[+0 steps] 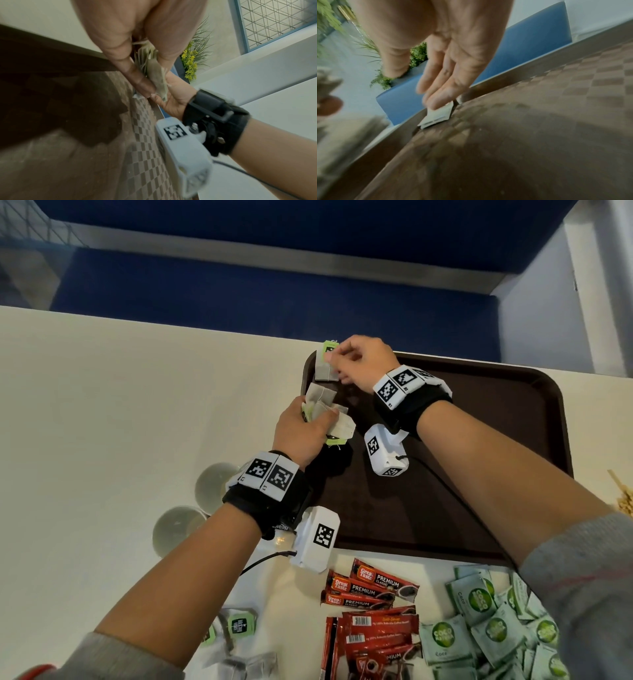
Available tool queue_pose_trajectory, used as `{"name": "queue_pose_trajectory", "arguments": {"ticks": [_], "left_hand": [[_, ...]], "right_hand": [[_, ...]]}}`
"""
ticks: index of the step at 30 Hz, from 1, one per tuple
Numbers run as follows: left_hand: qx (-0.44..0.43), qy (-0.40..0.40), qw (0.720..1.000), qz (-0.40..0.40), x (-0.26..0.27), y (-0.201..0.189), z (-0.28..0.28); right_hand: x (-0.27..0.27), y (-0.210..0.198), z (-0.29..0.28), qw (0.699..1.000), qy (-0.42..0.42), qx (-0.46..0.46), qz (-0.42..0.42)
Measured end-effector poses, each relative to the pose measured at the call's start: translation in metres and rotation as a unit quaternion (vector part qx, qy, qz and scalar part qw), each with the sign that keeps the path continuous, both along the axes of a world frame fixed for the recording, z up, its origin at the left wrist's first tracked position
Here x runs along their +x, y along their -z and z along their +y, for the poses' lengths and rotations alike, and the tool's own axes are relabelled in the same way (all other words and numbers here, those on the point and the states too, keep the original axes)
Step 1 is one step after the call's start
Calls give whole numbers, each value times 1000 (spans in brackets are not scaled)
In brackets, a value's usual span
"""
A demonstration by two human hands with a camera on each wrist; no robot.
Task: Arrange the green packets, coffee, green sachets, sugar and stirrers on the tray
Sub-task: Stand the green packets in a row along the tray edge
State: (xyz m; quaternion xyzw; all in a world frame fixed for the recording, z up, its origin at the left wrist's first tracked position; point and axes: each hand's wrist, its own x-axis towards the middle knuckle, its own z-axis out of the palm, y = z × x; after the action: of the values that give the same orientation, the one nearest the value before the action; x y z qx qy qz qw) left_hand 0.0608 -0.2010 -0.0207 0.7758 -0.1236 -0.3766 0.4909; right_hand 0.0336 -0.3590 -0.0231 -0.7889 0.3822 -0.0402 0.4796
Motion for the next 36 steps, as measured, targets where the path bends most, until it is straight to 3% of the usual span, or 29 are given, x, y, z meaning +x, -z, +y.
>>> {"name": "queue_pose_trajectory", "arguments": {"ticks": [3, 6, 10, 12, 18, 25, 30, 36], "left_hand": [[-7, 1, 1000, -17, 1, 0, 3], [-9, -11, 999, -35, 3, 1, 5], [-13, -29, 999, -29, 2, 0, 5], [-17, -48, 999, -2, 3, -1, 4], [-23, -73, 995, 57, 1, -4, 3], [-42, -19, 999, 12, -7, -5, 8], [-74, -29, 996, 48, -3, -5, 11], [-113, -52, 982, 144, 0, -4, 11]], "right_hand": [[-11, -13, 10, 988, -119, 84, 59], [-23, -18, 12, 974, -177, 108, 91], [-37, -25, 15, 974, -159, 160, 25], [-42, -27, 17, 978, -152, 144, -5], [-57, -36, 21, 968, -230, 102, -6], [-58, -36, 16, 979, -201, 10, -14], [-60, -34, 12, 986, -164, -21, -36], [-54, -37, 16, 989, -94, 66, -96]]}}
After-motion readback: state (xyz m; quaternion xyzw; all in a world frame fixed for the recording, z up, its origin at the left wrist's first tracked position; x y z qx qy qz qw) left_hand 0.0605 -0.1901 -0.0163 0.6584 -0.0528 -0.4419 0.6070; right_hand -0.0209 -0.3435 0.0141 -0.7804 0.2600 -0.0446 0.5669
